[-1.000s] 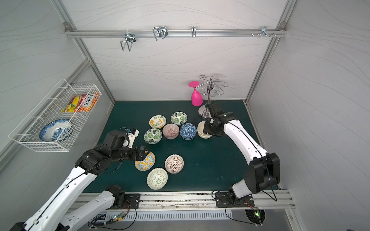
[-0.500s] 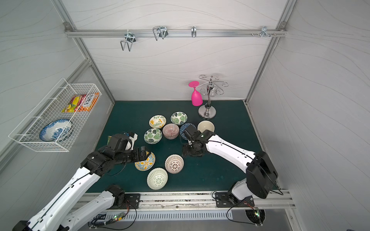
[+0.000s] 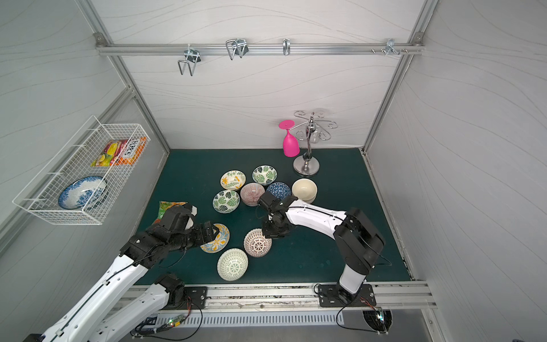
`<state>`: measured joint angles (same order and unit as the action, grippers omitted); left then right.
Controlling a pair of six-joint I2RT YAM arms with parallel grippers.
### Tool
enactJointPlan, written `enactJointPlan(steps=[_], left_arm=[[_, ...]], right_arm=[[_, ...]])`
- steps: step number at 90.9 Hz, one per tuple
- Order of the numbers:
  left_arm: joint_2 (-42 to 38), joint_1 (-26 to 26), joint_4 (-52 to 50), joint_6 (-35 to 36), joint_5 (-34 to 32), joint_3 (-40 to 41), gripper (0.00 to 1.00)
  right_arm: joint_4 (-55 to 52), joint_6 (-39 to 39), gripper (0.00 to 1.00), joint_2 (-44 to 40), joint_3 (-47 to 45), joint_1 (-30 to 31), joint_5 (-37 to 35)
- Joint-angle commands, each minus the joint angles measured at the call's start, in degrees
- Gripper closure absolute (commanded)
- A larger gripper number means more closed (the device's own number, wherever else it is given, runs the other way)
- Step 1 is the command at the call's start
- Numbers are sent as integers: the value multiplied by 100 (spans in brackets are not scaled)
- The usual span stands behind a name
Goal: Stack the bowls
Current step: Pick up the bowl from the center of the board.
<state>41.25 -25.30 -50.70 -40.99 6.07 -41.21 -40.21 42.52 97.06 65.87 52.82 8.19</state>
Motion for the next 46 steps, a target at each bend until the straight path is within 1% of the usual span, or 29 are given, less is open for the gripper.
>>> enactJointPlan(steps=[1, 10, 17, 36, 46], left_arm=[[-39, -36, -18, -166, -72, 58, 7], [-52, -79, -18, -195, -50, 81, 7], [-3, -177, -93, -255, -59, 56, 7], [105, -379, -576, -476, -97, -180, 8], [124, -504, -872, -543, -95, -327, 8]], right_arm=[[-34, -15, 77, 118, 73, 18, 142], [-42, -10, 86, 118, 60, 15, 132], [-44, -17, 91, 93, 43, 10, 119], [-45, -49, 100, -109, -42, 1, 37], [-95, -43, 100, -319, -150, -40, -14]])
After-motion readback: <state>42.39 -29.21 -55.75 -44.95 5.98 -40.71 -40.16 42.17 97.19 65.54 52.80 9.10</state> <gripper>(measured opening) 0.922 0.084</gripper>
